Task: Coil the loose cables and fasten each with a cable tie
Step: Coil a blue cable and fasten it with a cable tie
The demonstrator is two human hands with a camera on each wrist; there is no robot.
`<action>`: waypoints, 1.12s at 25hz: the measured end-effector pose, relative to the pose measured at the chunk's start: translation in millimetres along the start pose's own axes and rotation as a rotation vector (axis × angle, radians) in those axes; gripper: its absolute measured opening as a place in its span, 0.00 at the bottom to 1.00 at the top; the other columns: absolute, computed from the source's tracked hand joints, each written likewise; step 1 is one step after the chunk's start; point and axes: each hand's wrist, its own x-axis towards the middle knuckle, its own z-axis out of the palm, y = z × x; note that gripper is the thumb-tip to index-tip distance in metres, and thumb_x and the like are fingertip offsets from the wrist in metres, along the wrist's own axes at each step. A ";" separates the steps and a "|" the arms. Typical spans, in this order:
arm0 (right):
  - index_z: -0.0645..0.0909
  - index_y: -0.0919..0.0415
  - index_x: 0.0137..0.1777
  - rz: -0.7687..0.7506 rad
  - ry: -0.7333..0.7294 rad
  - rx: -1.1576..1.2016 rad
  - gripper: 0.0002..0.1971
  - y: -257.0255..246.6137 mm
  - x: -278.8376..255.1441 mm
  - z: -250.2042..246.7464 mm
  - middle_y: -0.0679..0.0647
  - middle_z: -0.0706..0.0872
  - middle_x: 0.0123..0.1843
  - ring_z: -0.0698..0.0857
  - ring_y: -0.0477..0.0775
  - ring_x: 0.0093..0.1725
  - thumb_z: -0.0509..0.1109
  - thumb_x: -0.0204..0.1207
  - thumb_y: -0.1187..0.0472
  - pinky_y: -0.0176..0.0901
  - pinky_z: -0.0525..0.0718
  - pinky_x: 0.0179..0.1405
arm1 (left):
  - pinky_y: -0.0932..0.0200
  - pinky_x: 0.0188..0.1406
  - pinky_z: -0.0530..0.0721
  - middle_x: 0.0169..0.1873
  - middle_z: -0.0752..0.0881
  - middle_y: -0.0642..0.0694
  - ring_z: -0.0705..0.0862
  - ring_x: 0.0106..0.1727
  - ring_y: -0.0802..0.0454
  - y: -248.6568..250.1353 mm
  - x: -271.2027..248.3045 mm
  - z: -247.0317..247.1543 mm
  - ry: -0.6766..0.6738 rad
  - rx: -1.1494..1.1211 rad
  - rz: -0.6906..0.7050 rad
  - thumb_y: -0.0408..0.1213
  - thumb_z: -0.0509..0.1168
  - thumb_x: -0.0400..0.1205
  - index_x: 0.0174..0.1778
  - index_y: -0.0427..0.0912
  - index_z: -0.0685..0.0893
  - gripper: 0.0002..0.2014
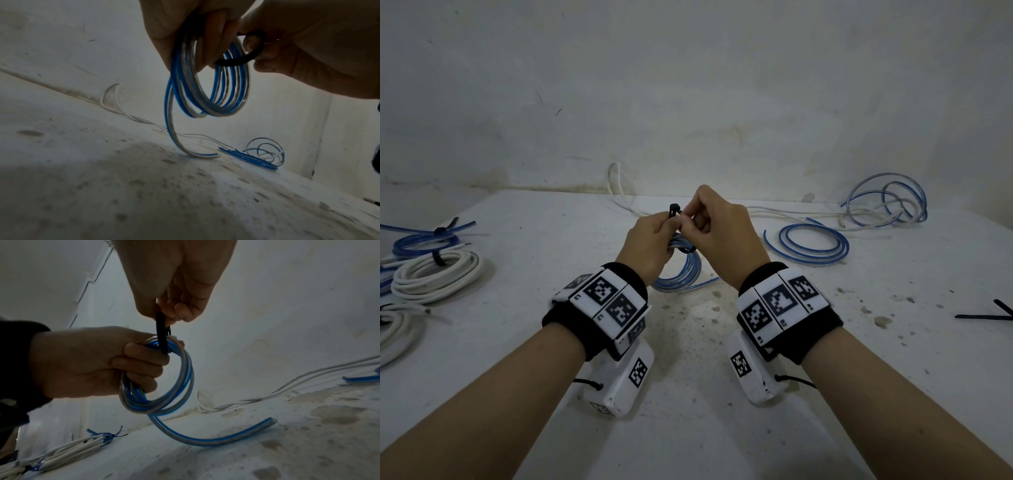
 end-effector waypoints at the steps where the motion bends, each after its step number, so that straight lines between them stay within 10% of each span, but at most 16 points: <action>1: 0.70 0.58 0.40 -0.001 -0.005 -0.004 0.08 -0.1 0.2 0.5 0.57 0.78 0.28 0.72 0.47 0.25 0.66 0.77 0.66 0.38 0.74 0.31 | 0.71 0.14 0.62 0.21 0.68 0.45 0.64 0.13 0.59 -0.3 -0.2 -0.2 -0.001 0.009 0.003 0.35 0.53 0.85 0.29 0.41 0.72 0.17; 7: 0.69 0.58 0.41 -0.010 -0.019 -0.010 0.08 -2.5 -0.1 0.6 0.55 0.77 0.28 0.74 0.51 0.27 0.65 0.78 0.66 0.38 0.75 0.32 | 0.71 0.15 0.64 0.23 0.69 0.47 0.66 0.13 0.60 -1.5 -0.1 1.0 0.005 0.041 0.028 0.35 0.52 0.86 0.31 0.43 0.73 0.15; 12: 0.68 0.58 0.42 -0.012 -0.017 -0.036 0.07 -5.0 -0.8 -0.1 0.51 0.75 0.27 0.73 0.46 0.25 0.63 0.79 0.66 0.35 0.73 0.28 | 0.70 0.21 0.68 0.24 0.73 0.51 0.70 0.22 0.58 1.6 -3.8 -0.6 0.017 0.184 0.105 0.37 0.52 0.86 0.54 0.40 0.80 0.12; 28: 0.67 0.61 0.41 0.009 0.053 -0.004 0.07 -12.2 -1.1 4.9 0.64 0.82 0.34 0.81 0.60 0.33 0.63 0.78 0.67 0.48 0.81 0.33 | 0.72 0.21 0.68 0.22 0.74 0.52 0.71 0.16 0.62 10.3 -15.7 0.3 -0.036 0.177 0.179 0.38 0.49 0.87 0.31 0.54 0.72 0.18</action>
